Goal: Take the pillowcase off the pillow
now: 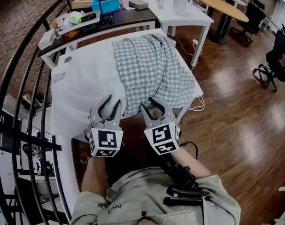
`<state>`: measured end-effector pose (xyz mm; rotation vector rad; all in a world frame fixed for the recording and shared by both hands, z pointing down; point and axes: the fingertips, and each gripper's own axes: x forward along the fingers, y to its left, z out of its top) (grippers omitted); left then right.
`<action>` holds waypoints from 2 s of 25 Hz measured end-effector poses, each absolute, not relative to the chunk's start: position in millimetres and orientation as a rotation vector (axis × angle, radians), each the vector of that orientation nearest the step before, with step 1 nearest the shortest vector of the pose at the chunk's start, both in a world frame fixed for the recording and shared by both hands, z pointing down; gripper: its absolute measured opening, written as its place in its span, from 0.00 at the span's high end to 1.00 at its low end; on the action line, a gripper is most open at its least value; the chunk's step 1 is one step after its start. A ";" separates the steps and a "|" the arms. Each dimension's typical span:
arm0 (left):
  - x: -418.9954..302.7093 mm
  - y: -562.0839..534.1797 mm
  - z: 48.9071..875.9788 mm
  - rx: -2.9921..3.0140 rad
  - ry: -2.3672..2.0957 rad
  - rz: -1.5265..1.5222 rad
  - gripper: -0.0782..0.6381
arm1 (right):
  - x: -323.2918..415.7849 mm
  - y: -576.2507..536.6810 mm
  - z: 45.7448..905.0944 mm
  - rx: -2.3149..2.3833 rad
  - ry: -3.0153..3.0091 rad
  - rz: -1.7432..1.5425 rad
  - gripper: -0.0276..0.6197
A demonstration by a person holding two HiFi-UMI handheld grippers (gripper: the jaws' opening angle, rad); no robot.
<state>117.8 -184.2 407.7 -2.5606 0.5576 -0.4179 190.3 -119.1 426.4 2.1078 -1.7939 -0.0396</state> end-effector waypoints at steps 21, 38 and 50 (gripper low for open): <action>104.2 -222.9 359.7 -2.779 0.554 -0.178 0.85 | 343.0 -97.6 438.9 2.198 -1.212 -0.114 0.95; 168.2 -215.2 267.3 -2.626 0.517 -0.102 0.55 | 325.7 -79.7 478.4 2.119 -1.369 -0.045 0.95; 203.5 -279.5 379.0 -2.756 0.528 -0.504 0.78 | 319.1 -61.2 445.6 2.153 -1.590 0.001 0.87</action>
